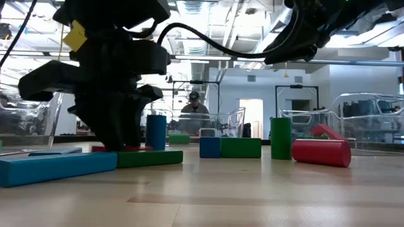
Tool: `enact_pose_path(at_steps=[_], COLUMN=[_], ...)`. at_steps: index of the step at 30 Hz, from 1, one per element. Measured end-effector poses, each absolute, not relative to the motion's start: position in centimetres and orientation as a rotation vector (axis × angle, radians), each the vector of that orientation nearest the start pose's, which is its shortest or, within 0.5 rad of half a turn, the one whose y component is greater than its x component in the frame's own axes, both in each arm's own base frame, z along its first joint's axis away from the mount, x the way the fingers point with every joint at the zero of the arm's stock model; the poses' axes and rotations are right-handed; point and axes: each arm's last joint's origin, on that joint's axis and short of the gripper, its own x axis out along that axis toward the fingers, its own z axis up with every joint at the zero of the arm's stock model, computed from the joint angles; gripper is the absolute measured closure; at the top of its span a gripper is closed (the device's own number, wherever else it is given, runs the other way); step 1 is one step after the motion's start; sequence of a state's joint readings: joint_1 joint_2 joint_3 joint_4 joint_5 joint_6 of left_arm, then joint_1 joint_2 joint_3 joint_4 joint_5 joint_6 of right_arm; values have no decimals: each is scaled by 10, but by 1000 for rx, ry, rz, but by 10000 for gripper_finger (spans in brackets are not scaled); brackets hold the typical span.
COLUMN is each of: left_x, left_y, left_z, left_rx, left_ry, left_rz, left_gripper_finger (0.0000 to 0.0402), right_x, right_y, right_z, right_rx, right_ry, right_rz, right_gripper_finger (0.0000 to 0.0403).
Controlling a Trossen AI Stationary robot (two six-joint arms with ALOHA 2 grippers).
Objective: Sort blocks by size
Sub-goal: Put the red rectangle block into the left transparent bin
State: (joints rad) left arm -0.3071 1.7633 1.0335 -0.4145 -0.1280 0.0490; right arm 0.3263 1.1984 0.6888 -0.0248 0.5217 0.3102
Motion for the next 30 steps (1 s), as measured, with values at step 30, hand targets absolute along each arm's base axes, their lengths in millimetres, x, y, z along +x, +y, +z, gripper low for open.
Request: enact_pose_path(at_steps=[30], left_x=[296], left_y=[-62], left_z=[320], left_rx=[206], left_ry=[535], left_rz=[-327], left_gripper_finger=[302], right_x=[302], right_y=[118], right_z=[242], right_rx=[-265], right_ry=[163], right_rz=[-90], right_gripper_finger=[196])
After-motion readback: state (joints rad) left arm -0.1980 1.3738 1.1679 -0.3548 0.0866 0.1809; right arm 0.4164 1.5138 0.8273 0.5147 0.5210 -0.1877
